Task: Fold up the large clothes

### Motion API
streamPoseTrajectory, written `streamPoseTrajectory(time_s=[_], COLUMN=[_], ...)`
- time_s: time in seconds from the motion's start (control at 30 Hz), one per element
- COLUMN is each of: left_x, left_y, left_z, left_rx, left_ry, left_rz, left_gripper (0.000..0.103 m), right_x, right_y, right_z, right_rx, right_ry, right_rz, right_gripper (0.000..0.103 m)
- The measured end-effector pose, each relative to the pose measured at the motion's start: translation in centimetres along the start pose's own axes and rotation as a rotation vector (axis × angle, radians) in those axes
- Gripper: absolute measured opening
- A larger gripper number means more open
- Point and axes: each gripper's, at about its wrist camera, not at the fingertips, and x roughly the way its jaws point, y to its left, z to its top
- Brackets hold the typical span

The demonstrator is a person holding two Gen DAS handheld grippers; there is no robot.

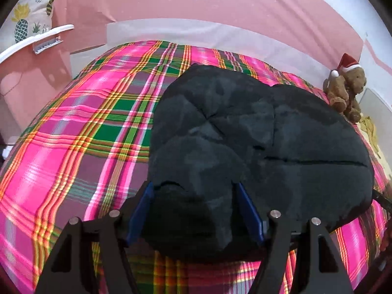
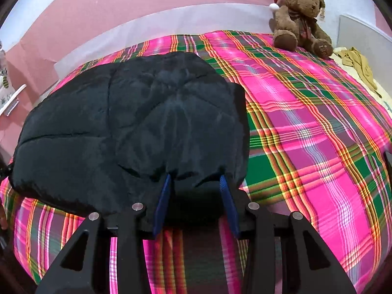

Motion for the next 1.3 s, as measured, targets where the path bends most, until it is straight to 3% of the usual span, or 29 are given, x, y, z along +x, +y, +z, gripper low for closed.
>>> streamPoseTrajectory(time_s=[0.2, 0.5, 0.73, 0.93, 1.07, 1.3], left_x=[-3.4, -6.1, -5.9, -3.5, -1.8, -2.1], left_y=[-1.0, -2.7, -3.9, -4.5, -4.6, -7.6], left_z=[-0.5, -1.0, -1.0, -0.7, -0.5, 3.2], left_rx=[0.030, 0.037, 0.056, 0.075, 0.069, 0.117], left_ry=[-0.034, -0.058, -0.049, -0.014, 0.034, -0.027], left_rz=[0.044, 0.023, 0.009, 0.008, 0.007, -0.055], left_gripper=[0.071, 0.071, 0.071, 0.071, 0.071, 0.071], right_x=[-3.1, -5.4, -5.8, -4.1, -0.9, -2.6], right_y=[0.4, 1.5, 2.2, 2.8, 2.6, 4.4], right_z=[-0.6, -1.3, -1.1, -0.5, -0.3, 2.4], right_rx=[0.008, -0.003, -0.021, -0.038, -0.035, -0.069], right_ry=[-0.034, -0.062, -0.069, -0.056, 0.041, -0.050], right_rz=[0.003, 0.033, 0.043, 0.047, 0.032, 0.084], right_gripper=[0.042, 0.042, 0.042, 0.042, 0.042, 0.042])
